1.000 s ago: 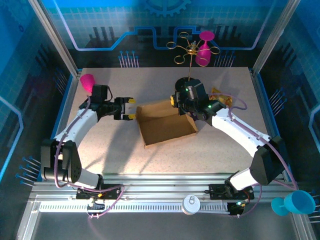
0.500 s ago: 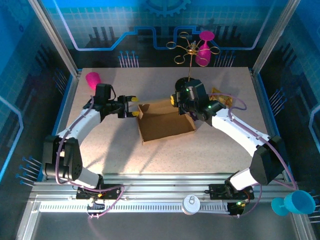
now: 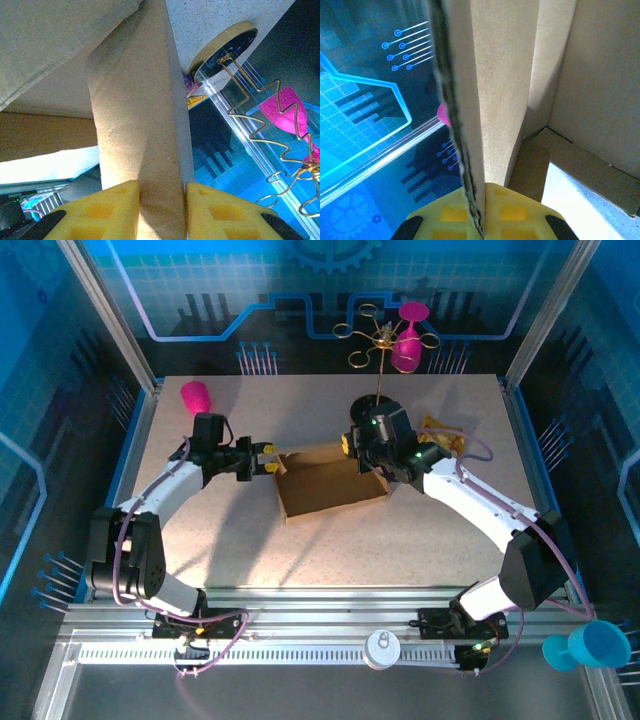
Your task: Fold the paper box
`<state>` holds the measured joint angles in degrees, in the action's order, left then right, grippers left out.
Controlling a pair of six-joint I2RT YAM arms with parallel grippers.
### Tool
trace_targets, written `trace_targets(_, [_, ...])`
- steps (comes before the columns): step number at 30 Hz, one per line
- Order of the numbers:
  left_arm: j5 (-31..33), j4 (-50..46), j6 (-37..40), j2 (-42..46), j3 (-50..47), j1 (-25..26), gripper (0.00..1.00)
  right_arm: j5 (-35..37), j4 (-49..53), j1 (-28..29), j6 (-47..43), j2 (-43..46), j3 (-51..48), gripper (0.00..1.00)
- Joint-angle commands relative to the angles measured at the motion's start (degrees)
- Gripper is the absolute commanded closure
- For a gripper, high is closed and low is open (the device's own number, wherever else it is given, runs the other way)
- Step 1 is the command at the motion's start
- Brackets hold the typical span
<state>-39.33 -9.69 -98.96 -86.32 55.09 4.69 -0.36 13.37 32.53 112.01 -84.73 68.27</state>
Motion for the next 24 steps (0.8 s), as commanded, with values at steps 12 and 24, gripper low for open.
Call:
trace_targets(12, [-2.7,3.0,0.1,-3.1,0.6,0.8,0.6,-6.3,1.9,0.0,-3.3,-0.8,1.9,1.0])
trace_targets(24, [-3.6,3.8,-0.2,-3.9,2.7,2.1,0.6,-7.0,1.4,0.0,-3.7,-1.5,2.4,1.0])
